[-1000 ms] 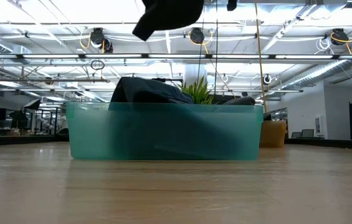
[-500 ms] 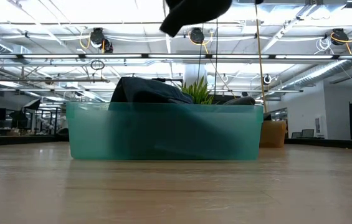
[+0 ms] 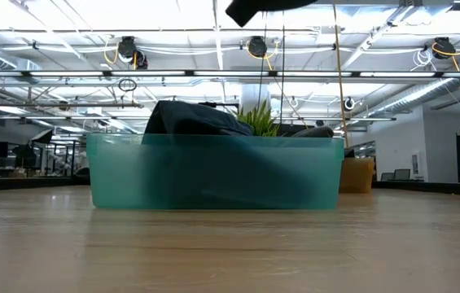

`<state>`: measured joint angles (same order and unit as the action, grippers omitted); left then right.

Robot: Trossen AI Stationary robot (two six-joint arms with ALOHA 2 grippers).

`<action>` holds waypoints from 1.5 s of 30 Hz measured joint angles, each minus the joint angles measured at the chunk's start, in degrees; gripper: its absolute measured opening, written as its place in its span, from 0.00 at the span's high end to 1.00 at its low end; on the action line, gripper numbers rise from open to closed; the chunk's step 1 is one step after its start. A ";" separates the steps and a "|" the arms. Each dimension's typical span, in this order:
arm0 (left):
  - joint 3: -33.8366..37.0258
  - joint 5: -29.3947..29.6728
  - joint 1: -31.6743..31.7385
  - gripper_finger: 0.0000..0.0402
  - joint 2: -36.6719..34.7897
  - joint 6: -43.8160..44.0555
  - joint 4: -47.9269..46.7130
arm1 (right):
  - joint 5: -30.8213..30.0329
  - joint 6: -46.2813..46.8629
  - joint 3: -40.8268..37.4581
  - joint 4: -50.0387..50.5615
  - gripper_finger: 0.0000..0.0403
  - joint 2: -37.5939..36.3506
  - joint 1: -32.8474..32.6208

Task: Pick & Place hat
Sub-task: Put the blue cap into the green bin

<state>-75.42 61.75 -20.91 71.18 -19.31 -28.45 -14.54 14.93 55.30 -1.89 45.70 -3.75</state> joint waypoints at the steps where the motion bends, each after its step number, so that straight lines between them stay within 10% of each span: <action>1: 0.00 0.05 0.00 0.08 0.00 0.34 -0.02 | 1.47 0.53 -0.33 -0.64 1.00 0.00 0.00; 26: 0.04 0.23 -2.10 0.05 0.02 -11.98 -9.37 | 20.78 20.36 -30.41 -52.88 1.00 4.00 10.97; 45: 0.04 -8.67 -0.37 0.18 0.07 -59.13 -2.71 | 19.02 27.38 -34.96 -81.50 1.00 18.11 3.47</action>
<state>-75.37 53.08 -21.27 71.24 -78.44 -31.15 4.48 42.30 20.34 -83.39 63.81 -0.28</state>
